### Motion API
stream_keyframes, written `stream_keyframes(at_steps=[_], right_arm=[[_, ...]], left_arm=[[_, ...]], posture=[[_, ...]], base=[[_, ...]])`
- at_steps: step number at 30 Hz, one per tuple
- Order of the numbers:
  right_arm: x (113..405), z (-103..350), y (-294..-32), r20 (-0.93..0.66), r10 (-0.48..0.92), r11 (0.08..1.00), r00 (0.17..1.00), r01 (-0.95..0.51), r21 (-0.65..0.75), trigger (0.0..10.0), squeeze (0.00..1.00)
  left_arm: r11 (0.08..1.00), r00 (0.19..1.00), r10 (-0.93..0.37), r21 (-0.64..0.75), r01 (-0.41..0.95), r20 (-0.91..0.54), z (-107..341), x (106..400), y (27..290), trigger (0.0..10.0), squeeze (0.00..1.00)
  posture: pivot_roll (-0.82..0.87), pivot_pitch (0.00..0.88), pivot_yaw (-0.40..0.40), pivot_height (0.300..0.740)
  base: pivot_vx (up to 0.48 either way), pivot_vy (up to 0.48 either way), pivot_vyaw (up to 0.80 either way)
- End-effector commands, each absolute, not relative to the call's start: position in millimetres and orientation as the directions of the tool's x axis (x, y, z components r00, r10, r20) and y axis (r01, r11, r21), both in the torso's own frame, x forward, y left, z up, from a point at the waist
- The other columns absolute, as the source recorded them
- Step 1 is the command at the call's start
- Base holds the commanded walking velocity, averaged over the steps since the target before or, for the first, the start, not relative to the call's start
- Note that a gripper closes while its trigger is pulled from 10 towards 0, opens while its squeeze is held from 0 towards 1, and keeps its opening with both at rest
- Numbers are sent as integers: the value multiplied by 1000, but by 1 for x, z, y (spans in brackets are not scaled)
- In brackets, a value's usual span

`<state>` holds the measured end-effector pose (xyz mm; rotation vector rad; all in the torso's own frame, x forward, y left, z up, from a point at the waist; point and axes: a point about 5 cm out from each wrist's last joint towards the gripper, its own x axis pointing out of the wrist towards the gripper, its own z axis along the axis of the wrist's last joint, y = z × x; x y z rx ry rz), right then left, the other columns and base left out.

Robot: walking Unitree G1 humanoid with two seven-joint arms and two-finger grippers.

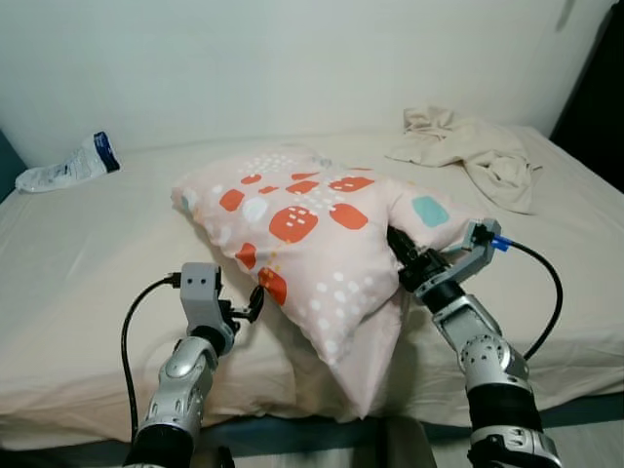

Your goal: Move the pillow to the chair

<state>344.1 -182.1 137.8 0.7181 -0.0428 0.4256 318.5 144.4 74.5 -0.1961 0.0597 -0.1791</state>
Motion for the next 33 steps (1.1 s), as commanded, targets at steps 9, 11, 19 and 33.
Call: stream_keyframes(at_steps=[9,11,19,33], right_arm=[[346,133,-173,160,372,698,914,-389,602,0,0],[346,133,-174,157,372,700,915,-387,600,0,0],[347,131,-176,145,366,714,919,-377,590,0,0],[346,126,-174,104,365,773,925,-364,520,7412,0]], left_arm=[[975,984,-158,-171,143,-81,64,315,150,10000,0],[975,984,-157,-170,141,-84,64,315,150,10000,0],[980,984,-134,-160,114,-119,59,315,150,10000,0],[997,974,39,-62,-54,-223,40,308,177,10000,0]], posture=[[-25,0,36,652],[-26,0,36,661],[-28,0,32,693],[-33,0,22,740]], base=[[0,0,0],[0,0,0],[0,0,0],[0,0,0]])
